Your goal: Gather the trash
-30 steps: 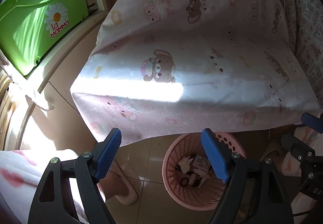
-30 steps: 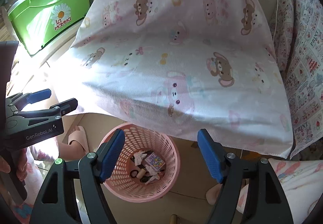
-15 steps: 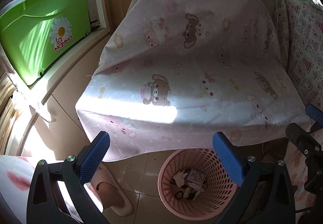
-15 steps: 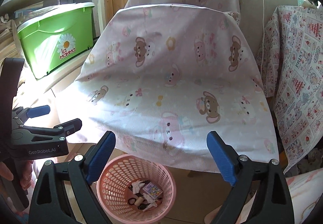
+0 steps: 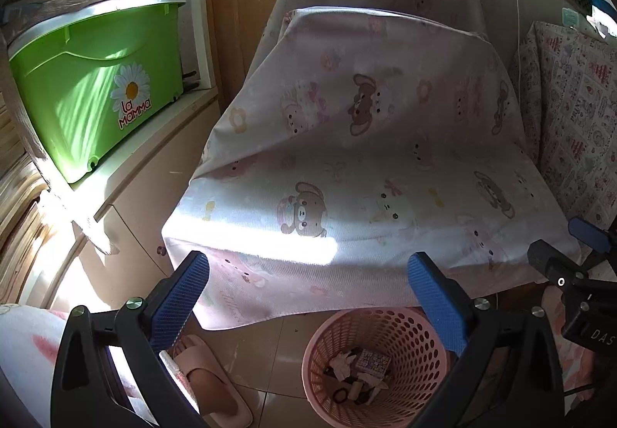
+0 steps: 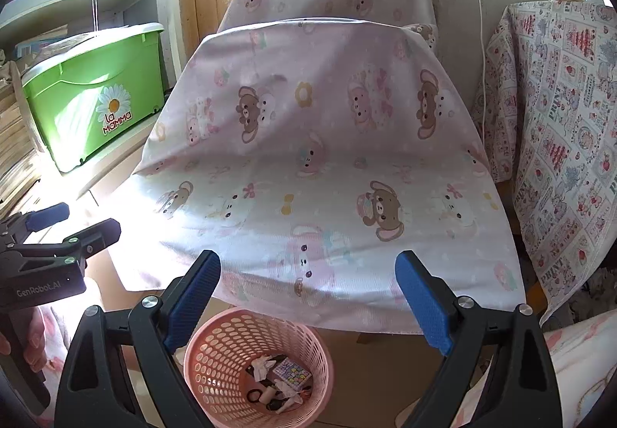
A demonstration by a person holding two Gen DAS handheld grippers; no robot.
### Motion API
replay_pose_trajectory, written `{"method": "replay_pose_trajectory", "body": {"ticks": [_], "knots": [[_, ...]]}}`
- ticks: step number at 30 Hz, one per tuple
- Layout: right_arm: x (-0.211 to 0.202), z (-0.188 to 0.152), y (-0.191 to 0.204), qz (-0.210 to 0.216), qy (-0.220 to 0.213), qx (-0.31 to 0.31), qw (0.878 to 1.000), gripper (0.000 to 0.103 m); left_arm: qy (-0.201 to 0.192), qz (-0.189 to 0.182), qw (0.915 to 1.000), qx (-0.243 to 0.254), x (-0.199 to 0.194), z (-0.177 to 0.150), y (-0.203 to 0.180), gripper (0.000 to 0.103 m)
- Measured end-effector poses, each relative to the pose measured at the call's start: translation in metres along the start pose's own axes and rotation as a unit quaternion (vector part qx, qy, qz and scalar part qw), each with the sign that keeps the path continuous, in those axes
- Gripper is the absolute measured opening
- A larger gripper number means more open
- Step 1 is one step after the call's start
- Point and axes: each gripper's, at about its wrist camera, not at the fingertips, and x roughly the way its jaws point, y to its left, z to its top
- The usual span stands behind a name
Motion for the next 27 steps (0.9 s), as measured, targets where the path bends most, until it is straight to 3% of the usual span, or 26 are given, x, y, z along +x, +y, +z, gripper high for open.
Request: {"method": "replay_pose_trajectory", "body": {"ticks": [10,27], "knots": [[-0.006,0.003,-0.002,-0.003,-0.015,0.007,1.0,0.093,-0.028,0.011,0.9991,0.031,-0.01,0.001,-0.008,0.102],[-0.005,0.004,-0.007,-0.007,-0.011,0.014,1.0,0.093,-0.036,0.006,0.9991,0.023,-0.013,0.002,-0.006,0.102]]}}
